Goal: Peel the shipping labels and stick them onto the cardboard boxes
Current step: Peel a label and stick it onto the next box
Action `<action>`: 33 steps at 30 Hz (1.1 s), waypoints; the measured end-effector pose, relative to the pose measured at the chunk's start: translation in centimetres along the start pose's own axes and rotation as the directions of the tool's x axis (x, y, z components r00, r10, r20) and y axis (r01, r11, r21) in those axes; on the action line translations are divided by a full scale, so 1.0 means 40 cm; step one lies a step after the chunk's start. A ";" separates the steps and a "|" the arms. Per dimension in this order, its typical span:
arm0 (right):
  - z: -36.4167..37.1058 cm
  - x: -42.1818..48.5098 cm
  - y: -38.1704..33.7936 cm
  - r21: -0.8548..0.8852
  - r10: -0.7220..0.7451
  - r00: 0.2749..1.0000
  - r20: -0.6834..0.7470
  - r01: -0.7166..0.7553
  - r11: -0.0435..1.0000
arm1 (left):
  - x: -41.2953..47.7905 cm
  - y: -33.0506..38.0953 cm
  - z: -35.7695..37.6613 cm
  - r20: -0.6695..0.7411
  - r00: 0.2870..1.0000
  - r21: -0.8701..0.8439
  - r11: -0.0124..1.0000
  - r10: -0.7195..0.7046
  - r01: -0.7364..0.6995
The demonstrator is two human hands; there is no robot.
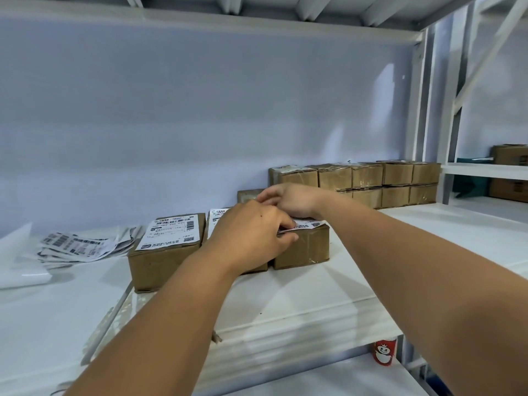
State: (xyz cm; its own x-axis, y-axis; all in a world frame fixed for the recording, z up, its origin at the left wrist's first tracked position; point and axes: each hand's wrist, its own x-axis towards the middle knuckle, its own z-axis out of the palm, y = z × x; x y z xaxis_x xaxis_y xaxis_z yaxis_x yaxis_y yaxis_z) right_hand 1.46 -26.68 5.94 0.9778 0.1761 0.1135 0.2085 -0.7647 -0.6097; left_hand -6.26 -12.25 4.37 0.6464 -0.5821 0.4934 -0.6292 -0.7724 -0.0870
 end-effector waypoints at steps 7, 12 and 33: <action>0.003 -0.062 -0.004 -0.100 -0.082 0.996 -0.027 0.079 0.992 | 0.000 -0.003 0.003 0.004 0.999 -0.050 0.998 -0.038 0.038; 0.004 -0.150 0.033 0.037 -0.027 0.999 -0.022 0.028 0.999 | 0.003 0.000 0.003 -0.008 0.998 -0.044 0.997 -0.057 0.057; 0.047 -0.223 0.097 0.254 0.028 0.958 -0.287 0.048 0.966 | 0.004 -0.003 0.030 -0.108 0.994 0.148 0.988 -0.037 0.052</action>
State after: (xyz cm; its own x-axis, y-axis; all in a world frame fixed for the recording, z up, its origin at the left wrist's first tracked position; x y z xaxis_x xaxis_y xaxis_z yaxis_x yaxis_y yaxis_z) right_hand -6.49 -30.07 1.10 0.9480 -0.0305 0.3168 0.2432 -0.5725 -0.7830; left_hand -5.58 -12.54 3.43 0.6187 -0.5226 0.5865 -0.5237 -0.8309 -0.1879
